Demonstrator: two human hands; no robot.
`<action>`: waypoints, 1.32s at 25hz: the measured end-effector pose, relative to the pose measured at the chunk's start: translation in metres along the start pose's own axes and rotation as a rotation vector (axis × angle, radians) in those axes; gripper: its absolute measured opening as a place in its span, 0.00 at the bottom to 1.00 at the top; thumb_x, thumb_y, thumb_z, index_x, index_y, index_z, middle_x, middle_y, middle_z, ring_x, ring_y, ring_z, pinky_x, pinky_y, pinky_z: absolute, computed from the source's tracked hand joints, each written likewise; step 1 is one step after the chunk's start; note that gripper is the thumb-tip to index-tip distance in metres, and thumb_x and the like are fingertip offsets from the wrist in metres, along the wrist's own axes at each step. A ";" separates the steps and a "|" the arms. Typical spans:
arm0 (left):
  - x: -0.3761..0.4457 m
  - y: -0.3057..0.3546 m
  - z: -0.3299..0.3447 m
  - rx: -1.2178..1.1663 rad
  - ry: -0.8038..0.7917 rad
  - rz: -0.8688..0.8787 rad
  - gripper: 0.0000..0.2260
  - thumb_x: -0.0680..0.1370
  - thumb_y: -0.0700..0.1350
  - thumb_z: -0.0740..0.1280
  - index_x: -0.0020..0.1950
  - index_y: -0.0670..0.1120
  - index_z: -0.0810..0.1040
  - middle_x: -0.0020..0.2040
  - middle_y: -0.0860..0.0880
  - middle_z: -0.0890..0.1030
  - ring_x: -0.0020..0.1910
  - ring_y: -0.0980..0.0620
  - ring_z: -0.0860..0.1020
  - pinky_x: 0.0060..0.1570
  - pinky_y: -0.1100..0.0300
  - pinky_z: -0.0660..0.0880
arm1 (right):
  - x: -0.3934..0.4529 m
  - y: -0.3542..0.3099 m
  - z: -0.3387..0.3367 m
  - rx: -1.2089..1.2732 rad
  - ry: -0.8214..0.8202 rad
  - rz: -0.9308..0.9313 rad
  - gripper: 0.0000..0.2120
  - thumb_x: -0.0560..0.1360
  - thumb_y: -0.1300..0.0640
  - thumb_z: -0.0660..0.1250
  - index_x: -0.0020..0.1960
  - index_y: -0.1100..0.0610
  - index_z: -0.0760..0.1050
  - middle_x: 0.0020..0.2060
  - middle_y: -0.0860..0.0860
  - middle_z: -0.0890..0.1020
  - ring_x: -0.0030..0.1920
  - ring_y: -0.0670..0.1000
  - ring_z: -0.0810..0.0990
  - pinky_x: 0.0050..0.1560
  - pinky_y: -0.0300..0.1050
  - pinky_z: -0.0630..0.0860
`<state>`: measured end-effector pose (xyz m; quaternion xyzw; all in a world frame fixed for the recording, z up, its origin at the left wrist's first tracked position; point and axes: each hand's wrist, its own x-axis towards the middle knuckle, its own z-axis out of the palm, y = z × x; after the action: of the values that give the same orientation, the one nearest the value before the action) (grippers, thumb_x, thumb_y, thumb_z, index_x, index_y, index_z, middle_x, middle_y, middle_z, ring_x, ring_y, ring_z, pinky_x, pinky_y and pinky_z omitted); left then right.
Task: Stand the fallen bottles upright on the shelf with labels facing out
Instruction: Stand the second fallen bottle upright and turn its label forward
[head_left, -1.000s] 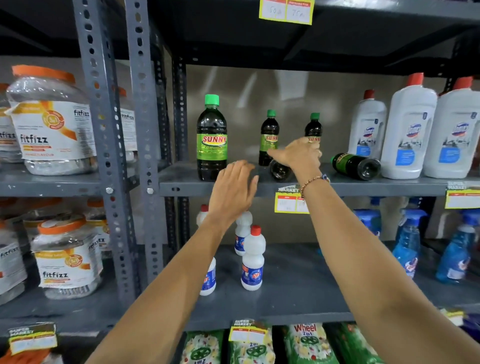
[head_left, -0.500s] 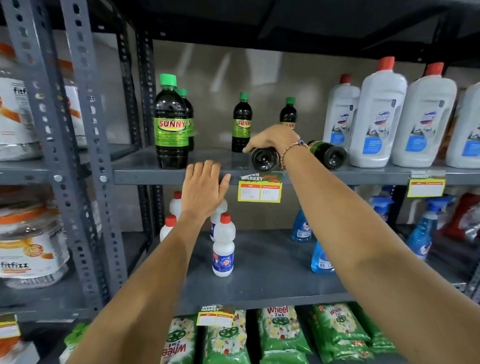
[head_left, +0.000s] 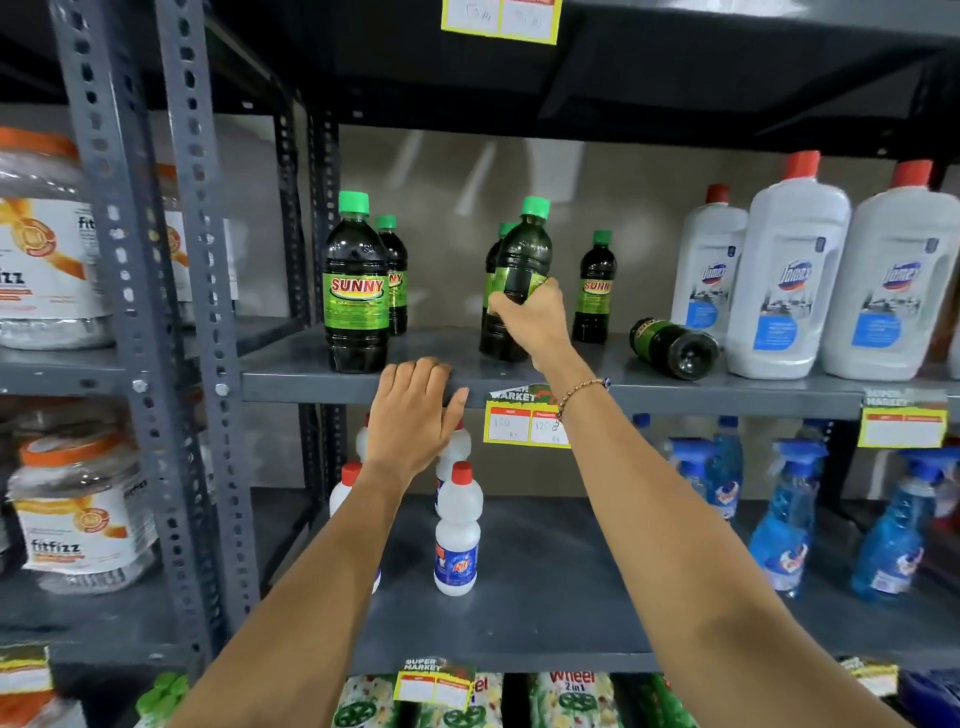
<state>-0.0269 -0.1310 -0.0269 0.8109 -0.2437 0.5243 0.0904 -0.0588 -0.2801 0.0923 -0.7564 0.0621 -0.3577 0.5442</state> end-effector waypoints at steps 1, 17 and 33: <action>0.000 0.000 0.001 -0.002 0.006 0.004 0.19 0.80 0.55 0.54 0.52 0.41 0.76 0.49 0.44 0.79 0.46 0.42 0.76 0.53 0.52 0.65 | 0.002 0.003 0.001 0.010 -0.007 -0.032 0.24 0.66 0.56 0.71 0.59 0.59 0.67 0.57 0.55 0.74 0.52 0.53 0.77 0.49 0.45 0.75; -0.002 0.001 0.008 -0.024 0.062 -0.024 0.19 0.79 0.54 0.55 0.54 0.42 0.77 0.49 0.44 0.80 0.47 0.43 0.77 0.56 0.52 0.65 | 0.008 0.035 -0.017 0.081 -0.322 0.009 0.24 0.68 0.65 0.74 0.60 0.58 0.70 0.51 0.52 0.80 0.54 0.50 0.78 0.56 0.43 0.75; -0.002 0.001 0.009 -0.045 0.053 -0.030 0.18 0.79 0.54 0.55 0.54 0.42 0.77 0.50 0.45 0.80 0.47 0.44 0.76 0.56 0.53 0.65 | 0.017 0.042 -0.015 -0.080 -0.257 0.083 0.26 0.65 0.63 0.76 0.57 0.58 0.66 0.47 0.50 0.77 0.55 0.53 0.77 0.50 0.42 0.73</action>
<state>-0.0205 -0.1345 -0.0327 0.7981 -0.2408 0.5385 0.1228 -0.0431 -0.3170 0.0658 -0.8138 0.0373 -0.2321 0.5315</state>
